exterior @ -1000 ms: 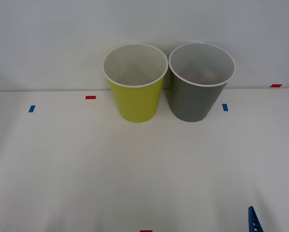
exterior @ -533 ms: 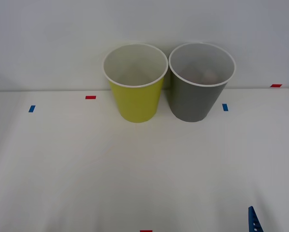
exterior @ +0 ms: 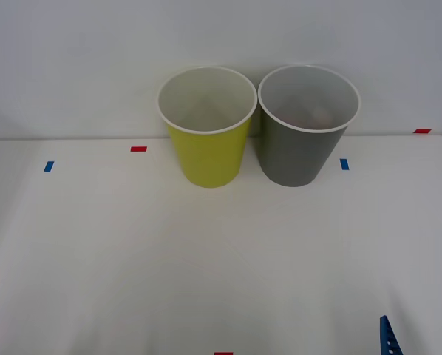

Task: Put cans in the gray bin and PET bottles in the light green bin.

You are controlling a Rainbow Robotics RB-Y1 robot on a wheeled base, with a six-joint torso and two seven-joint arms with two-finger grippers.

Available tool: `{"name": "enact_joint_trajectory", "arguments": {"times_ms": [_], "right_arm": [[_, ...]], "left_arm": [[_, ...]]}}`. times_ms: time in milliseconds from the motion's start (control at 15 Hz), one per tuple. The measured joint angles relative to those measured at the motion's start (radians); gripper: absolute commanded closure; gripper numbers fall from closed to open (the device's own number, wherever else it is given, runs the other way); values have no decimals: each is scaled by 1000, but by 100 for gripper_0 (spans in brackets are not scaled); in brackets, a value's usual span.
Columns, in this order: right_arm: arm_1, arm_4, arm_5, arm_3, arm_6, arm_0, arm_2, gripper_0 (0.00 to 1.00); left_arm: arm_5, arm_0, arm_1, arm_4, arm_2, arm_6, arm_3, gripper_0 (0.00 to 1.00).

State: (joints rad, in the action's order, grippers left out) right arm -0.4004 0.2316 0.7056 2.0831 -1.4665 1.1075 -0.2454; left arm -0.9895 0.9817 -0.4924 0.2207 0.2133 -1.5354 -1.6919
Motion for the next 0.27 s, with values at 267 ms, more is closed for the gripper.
{"name": "enact_joint_trajectory", "arguments": {"times_ms": [267], "right_arm": [[0, 0, 0, 0, 0, 0, 0, 0]], "left_arm": [[0, 0, 0, 0, 0, 0, 0, 0]]}}
